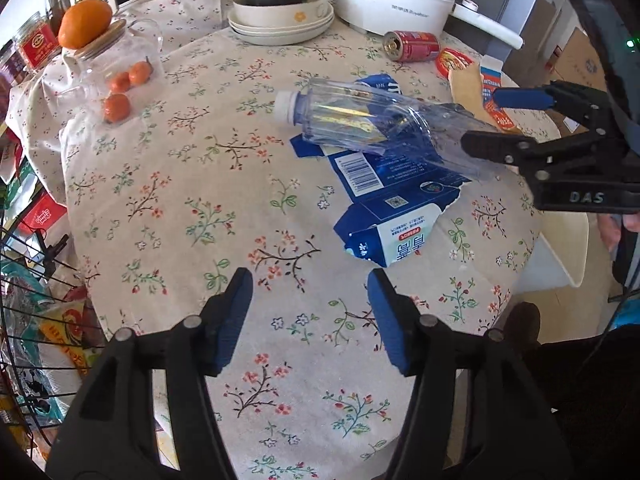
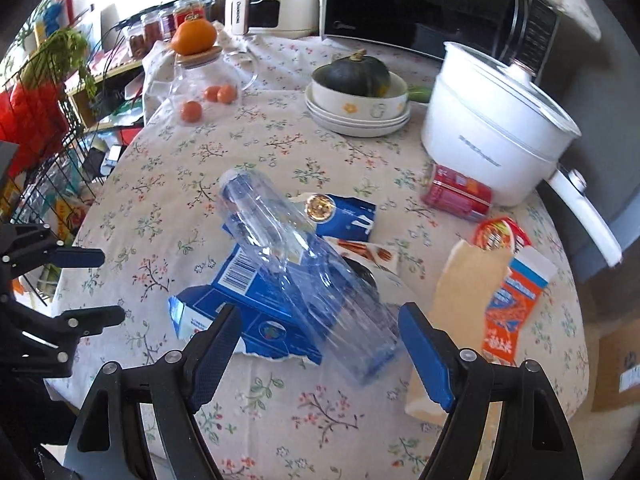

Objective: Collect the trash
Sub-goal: 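Move both tools back to the table and grasp the clear bottle with the right gripper, then lift the clear bottle with the right gripper while the left gripper grasps a torn blue carton piece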

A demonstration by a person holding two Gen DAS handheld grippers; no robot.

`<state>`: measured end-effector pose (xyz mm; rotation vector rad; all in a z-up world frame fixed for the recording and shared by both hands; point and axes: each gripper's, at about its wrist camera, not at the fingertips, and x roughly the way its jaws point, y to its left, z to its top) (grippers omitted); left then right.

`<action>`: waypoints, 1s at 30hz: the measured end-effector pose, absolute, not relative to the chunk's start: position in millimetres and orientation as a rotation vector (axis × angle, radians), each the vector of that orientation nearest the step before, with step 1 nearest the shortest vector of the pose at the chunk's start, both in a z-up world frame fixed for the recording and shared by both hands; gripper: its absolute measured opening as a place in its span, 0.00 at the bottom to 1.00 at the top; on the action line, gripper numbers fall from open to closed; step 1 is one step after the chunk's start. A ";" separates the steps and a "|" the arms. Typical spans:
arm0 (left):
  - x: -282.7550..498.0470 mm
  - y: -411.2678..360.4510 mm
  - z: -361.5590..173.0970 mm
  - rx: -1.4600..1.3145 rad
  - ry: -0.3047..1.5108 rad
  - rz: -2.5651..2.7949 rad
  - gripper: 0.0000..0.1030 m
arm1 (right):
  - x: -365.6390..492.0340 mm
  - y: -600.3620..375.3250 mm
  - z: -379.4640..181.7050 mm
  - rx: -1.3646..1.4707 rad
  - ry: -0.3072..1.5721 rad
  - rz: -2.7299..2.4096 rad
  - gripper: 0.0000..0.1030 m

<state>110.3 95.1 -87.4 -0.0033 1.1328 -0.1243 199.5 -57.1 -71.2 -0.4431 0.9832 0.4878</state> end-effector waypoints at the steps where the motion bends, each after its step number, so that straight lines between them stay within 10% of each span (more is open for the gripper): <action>1: 109.3 100.4 -87.3 -0.017 1.138 -0.108 0.59 | 204.2 -50.5 -76.1 -0.459 0.996 0.491 0.74; 4: 110.9 108.9 -85.3 -0.054 1.135 -0.100 0.59 | 216.0 -36.9 -90.0 -0.507 1.040 0.504 0.62; 22: 115.3 111.2 -90.0 -0.090 1.145 -0.101 0.59 | 216.7 2.0 -134.8 -0.875 1.019 0.426 0.65; 30: 109.0 96.5 -89.3 -0.030 1.093 -0.175 0.59 | 207.0 -31.6 -83.3 -0.604 1.016 0.409 0.59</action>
